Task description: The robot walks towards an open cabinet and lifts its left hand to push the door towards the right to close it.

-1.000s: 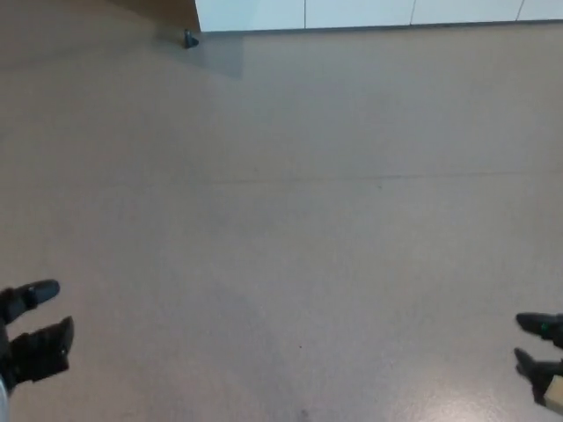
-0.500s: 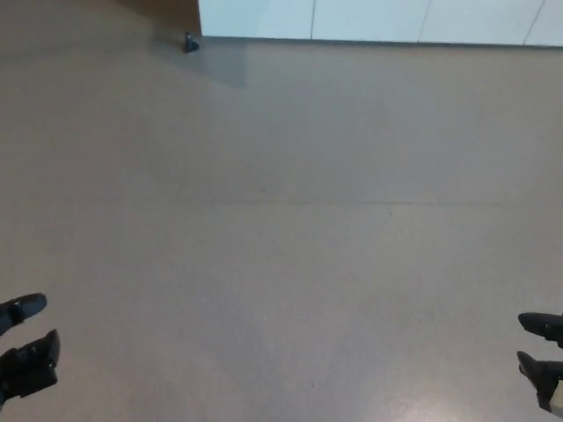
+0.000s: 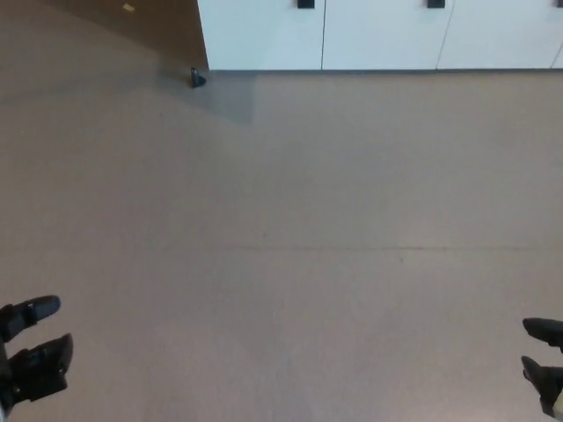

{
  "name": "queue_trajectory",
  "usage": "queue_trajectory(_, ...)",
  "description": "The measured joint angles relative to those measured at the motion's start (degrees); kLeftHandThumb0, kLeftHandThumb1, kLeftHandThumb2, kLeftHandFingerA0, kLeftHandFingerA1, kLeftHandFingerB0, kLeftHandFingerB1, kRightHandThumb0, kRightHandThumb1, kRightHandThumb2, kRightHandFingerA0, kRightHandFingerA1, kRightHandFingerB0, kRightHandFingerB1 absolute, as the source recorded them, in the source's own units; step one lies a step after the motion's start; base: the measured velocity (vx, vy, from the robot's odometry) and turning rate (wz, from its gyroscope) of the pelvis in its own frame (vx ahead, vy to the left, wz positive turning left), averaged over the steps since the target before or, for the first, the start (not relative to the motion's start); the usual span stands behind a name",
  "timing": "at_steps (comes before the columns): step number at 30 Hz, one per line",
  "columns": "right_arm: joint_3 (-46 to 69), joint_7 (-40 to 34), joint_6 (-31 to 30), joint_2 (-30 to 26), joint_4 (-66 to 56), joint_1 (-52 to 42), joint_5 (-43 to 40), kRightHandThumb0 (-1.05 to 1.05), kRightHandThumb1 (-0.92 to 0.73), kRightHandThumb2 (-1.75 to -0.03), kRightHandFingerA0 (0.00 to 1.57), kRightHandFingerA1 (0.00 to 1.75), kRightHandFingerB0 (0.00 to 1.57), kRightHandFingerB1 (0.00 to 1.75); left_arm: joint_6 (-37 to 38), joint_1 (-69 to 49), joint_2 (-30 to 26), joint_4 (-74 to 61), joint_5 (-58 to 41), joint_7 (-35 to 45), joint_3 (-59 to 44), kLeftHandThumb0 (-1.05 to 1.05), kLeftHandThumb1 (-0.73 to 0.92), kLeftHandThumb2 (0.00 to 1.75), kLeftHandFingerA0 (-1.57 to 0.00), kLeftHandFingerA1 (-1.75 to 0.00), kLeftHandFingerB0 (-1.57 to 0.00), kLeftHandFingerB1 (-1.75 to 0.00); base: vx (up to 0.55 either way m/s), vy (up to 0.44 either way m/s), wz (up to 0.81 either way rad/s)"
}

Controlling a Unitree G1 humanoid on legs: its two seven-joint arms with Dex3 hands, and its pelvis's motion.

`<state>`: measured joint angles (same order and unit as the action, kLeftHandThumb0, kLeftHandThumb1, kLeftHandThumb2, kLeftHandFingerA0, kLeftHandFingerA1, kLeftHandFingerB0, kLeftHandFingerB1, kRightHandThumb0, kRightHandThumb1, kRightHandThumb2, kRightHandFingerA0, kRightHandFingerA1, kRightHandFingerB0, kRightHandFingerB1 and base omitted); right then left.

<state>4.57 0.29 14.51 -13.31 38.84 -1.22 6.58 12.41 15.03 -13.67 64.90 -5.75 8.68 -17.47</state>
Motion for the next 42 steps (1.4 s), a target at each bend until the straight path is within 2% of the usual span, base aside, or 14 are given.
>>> queue_trajectory(16,-2.1,-0.1,-0.2,0.0,0.1,-0.1,0.6,-0.35,-0.75,-0.61,0.71,0.49,0.51,0.42,1.7,-0.7,-0.6,0.6,0.9,-1.2,2.9,-0.35,0.26,1.06,-0.54,-0.62,-0.50,-0.75,0.39,0.052,-0.02)
queue_trajectory(25,-2.7,-0.2,-0.2,-0.5,0.8,0.0,1.1,-0.34,-0.74,-0.61,0.69,0.49,0.52,0.42,2.2,-1.1,-0.7,0.6,1.2,-1.7,4.2,-0.38,0.26,1.05,-0.57,-0.62,-0.51,-0.75,0.34,-0.185,0.20)
queue_trajectory(26,-2.7,-0.2,-0.2,-0.5,0.8,0.0,1.1,-0.34,-0.75,-0.61,0.69,0.48,0.51,0.41,2.2,-1.1,-0.7,0.6,1.2,-1.7,4.2,-0.39,0.24,1.07,-0.65,-0.49,-0.50,-0.75,0.51,-0.209,0.34)
queue_trajectory(42,-4.2,-0.5,0.2,-1.2,0.8,0.1,2.2,-0.34,-0.74,-0.61,0.69,0.49,0.51,0.42,4.1,-1.1,-1.1,0.7,2.3,-2.5,6.2,-0.38,0.24,1.08,-0.69,-0.52,-0.51,-0.75,0.35,-0.050,-0.06)
